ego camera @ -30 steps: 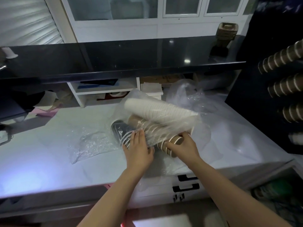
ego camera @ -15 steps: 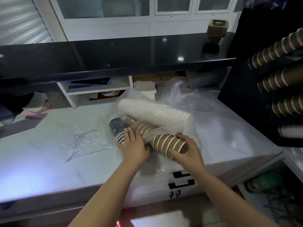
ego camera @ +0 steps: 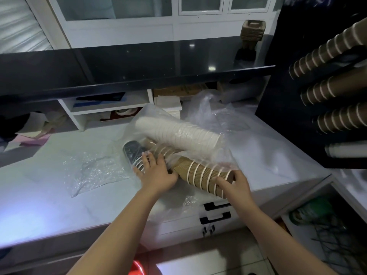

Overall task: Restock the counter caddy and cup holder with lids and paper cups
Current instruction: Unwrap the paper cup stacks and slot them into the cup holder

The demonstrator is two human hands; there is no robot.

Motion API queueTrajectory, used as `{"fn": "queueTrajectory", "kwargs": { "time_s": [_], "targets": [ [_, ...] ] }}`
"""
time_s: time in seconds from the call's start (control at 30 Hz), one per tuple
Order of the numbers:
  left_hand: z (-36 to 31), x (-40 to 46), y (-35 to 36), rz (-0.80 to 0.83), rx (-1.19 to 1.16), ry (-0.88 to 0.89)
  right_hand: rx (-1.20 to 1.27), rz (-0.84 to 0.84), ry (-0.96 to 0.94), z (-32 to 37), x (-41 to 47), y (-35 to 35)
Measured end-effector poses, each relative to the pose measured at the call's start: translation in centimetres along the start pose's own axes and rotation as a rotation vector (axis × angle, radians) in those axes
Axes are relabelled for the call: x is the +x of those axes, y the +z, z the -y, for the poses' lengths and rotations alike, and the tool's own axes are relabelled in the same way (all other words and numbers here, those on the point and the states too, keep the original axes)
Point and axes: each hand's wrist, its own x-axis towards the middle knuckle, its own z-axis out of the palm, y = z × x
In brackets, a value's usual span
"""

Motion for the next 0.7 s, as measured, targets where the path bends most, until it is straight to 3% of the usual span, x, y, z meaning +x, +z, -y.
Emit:
{"fn": "queueTrajectory", "kwargs": {
  "time_s": [0.17, 0.27, 0.47, 0.7],
  "targets": [
    [-0.4, -1.4, -1.8, -0.180, -0.527, 0.104, 0.207, 0.013, -0.009, 1.8, -0.2, -1.7],
    [-1.1, -2.1, -3.3, -0.298, -0.794, 0.050, 0.271, 0.019, -0.031, 3.0, 0.0, -2.6],
    [-4.2, -2.5, -7.2, -0.409, -0.940, -0.002, 0.301, 0.021, -0.101, 5.4, -0.6, -4.3],
    [-8.6, -3.8, -8.9, -0.443, -1.024, 0.132, 0.624, -0.084, 0.008, 7.1, -1.1, -6.4]
  ]
}}
